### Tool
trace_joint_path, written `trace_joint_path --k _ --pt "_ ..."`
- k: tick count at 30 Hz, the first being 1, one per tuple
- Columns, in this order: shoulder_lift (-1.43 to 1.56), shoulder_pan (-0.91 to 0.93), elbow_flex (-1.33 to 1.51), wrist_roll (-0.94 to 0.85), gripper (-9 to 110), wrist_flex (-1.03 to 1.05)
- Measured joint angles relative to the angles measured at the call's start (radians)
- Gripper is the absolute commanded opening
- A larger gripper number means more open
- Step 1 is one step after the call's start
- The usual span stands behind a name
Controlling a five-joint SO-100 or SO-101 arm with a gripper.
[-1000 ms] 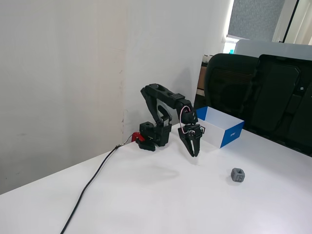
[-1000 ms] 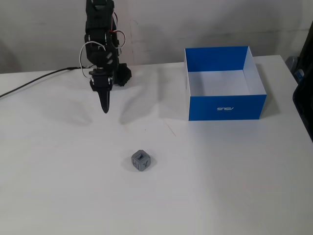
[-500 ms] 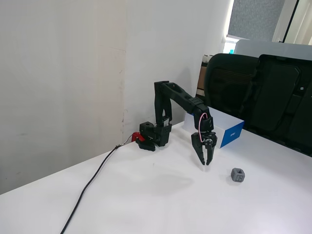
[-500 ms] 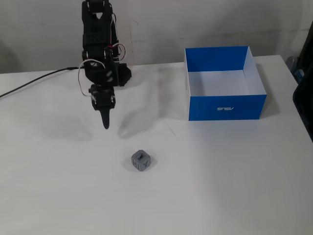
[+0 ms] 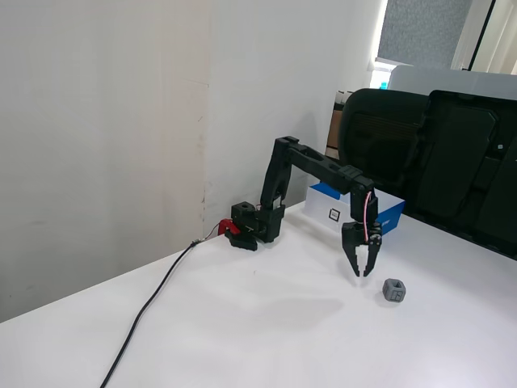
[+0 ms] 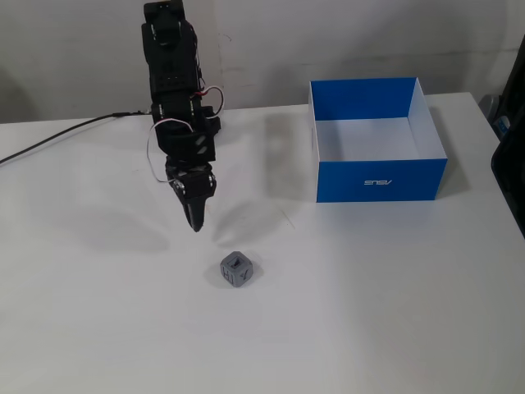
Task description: Grasp the gray block and put it in the box.
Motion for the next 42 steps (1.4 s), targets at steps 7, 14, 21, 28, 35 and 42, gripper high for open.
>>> trace_joint_path --k 7,14,21,28,35,42 --pt "-0.092 0.0 -0.143 -0.002 6 0.048" --pt "-0.189 0.005 -0.242 0.0 22 0.057" --pt "-0.23 0.038 -0.299 -0.008 26 0.08" --pt "-0.287 0.071 -0.399 -0.008 30 0.141" --pt "-0.394 0.078 -0.5 -0.018 31 0.192" --pt "-0.54 0.077 -0.707 -0.04 31 0.29"
